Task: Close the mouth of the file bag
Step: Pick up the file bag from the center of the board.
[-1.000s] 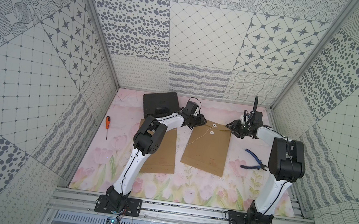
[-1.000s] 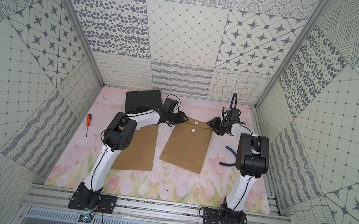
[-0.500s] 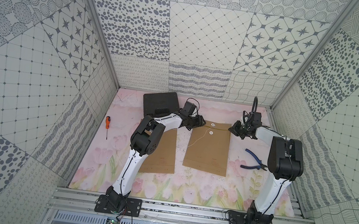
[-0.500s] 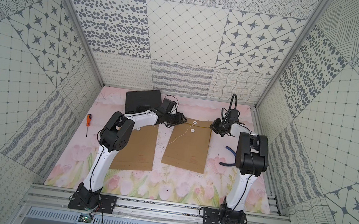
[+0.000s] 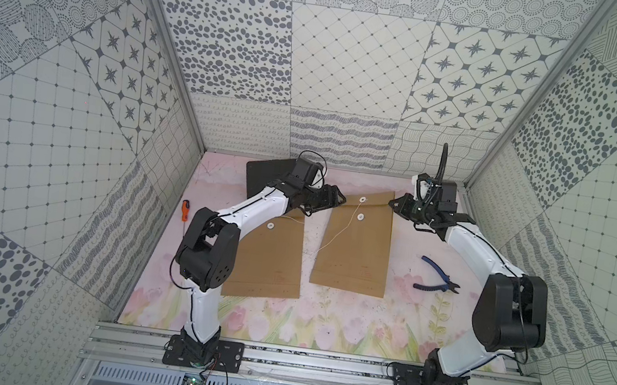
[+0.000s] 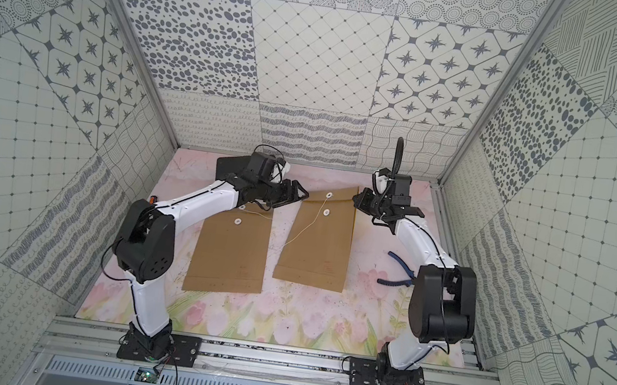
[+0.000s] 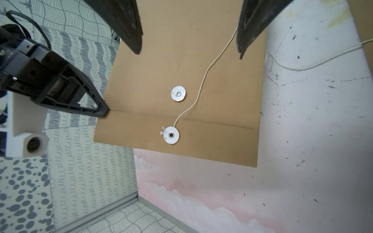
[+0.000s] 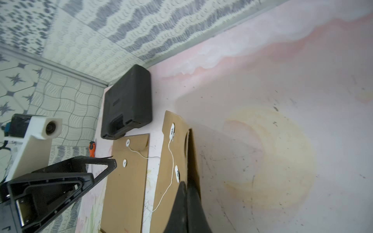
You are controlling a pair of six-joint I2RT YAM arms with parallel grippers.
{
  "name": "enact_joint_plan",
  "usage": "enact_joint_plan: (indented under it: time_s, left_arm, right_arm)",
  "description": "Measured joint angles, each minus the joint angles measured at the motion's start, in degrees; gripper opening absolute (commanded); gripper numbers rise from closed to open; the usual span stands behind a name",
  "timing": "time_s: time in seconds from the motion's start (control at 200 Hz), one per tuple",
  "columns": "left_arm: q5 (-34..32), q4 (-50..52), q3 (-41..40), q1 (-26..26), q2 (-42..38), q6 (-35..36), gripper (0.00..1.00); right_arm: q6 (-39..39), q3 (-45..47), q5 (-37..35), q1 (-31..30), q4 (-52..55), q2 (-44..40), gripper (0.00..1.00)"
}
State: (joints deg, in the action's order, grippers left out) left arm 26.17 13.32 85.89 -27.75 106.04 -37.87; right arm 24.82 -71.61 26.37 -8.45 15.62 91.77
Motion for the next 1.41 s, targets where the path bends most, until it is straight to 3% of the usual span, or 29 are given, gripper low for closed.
enact_joint_plan:
  time_s: [0.24, 0.48, 0.745, 1.006, 1.206, 1.306, 1.406]
  left_arm:
    - [-0.3, 3.7, -3.3, 7.0, -16.5, 5.8, 0.98]
    - [5.2, 0.4, -7.7, 14.9, -27.3, 6.6, 0.98]
    - [12.8, -11.6, -11.0, 17.3, -27.7, 2.8, 0.98]
    - [20.0, -28.1, -10.3, 18.1, -20.8, -7.3, 0.9]
    - [24.7, -40.0, -10.4, 18.0, -20.1, -14.6, 0.85]
    - [26.4, -44.3, -9.8, 17.7, -19.6, -17.1, 0.79]
    - [28.0, -47.2, -8.4, 17.0, -18.5, -19.3, 0.65]
  right_arm:
    - [-5.1, -3.1, 2.8, -6.7, -0.1, -13.2, 0.0]
    - [-3.3, -6.4, 9.4, -6.1, -4.6, -19.0, 0.0]
    - [2.0, -9.3, 15.5, -6.1, -8.0, -19.1, 0.0]
    - [7.8, -10.4, 20.3, -6.1, -13.4, -19.8, 0.0]
    - [10.6, -10.4, 22.1, -6.1, -16.2, -19.8, 0.0]
    - [12.2, -10.4, 22.8, -6.1, -18.0, -19.7, 0.0]
    - [13.7, -10.6, 23.4, -6.1, -19.8, -19.1, 0.0]
